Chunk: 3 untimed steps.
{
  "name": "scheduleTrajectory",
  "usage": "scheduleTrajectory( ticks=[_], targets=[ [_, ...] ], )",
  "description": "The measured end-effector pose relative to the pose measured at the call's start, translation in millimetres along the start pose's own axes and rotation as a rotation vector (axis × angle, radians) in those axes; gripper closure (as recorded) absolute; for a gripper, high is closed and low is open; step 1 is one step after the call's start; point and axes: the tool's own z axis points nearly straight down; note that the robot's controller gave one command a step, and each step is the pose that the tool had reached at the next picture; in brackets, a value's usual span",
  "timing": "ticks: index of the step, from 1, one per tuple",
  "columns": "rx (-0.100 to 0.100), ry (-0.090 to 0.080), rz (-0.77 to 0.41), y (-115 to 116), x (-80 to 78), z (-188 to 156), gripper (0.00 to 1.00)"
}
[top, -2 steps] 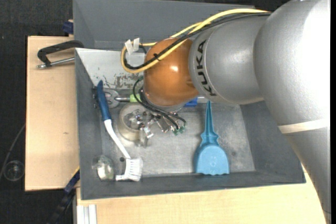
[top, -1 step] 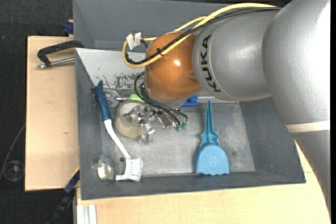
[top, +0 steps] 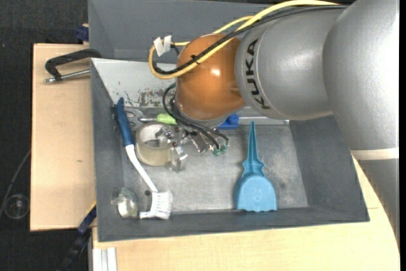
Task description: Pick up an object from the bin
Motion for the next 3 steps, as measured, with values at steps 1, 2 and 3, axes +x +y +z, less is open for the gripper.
scheduleTrajectory(
  ticks=[1,2,3],
  targets=[
    [0.0,-0.002,0.0,0.3,-0.5,-8.8,1.0],
    [0.0,-0.004,0.0,0.4,-1.1,-13.0,1.0],
    [-0.001,-0.001,0.0,1.0,-0.4,-20.8,1.0]
  ],
)
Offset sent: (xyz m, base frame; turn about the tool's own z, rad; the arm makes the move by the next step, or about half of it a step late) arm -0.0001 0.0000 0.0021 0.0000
